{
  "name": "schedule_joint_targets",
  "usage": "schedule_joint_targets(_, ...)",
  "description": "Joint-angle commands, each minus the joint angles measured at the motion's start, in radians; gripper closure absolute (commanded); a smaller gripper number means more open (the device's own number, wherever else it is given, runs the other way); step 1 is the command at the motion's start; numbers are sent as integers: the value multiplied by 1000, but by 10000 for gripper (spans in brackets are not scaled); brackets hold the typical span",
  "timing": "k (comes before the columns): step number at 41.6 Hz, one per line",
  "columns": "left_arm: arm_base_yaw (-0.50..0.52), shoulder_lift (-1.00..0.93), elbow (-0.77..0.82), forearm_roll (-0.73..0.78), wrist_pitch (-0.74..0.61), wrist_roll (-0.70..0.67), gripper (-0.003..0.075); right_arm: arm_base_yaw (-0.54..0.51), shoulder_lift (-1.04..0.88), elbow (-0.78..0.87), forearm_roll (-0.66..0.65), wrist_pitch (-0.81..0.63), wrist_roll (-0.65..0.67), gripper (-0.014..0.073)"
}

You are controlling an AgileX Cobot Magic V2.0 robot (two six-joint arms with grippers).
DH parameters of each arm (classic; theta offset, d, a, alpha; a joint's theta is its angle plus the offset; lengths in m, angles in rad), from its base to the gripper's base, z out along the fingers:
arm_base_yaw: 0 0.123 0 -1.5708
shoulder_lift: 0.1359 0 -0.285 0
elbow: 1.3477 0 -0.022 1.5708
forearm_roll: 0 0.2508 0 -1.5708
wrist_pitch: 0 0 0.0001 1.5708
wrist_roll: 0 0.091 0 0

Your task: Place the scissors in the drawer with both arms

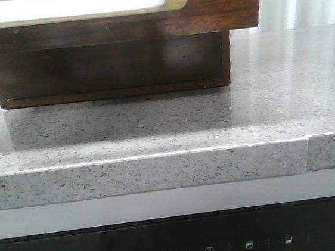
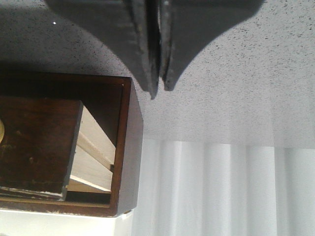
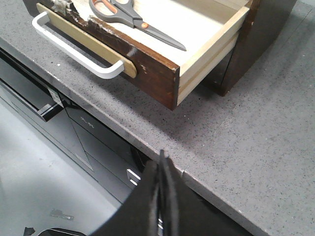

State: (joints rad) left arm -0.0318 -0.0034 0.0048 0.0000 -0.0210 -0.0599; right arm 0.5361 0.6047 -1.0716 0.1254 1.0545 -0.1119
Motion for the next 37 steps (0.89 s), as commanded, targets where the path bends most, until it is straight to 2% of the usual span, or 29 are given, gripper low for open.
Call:
schedule_joint_targets(1,-6,-18,25,0,-77,-2,741,-4,3,-23,4,-65,0,660)
schedule_joint_targets(7,-6,-18,25,0,-77,-2,741,-9,-8,-9,1,-78,-1,660)
schedule_joint_targets(11,-6,-18,25,0,-77,-2,741,-88,-47,54,-38,-150,-14,660)
schedule_joint_targets(17,-6,-18,25,0,-77,-2,741,-307,-199,282,-79,-436,-14,660)
schedule_joint_targets(24,-6,-18,25,0,-77,-2,741,-479,-394,576,-83,-703,-14,660)
schedule_joint_targets(30,-6,-18,25,0,-77,-2,741,-555,-530,812,-82,-893,-13,660)
schedule_joint_targets(37,-6,-18,25,0,-77,-2,741,-563,-635,997,-82,-1026,-13,660)
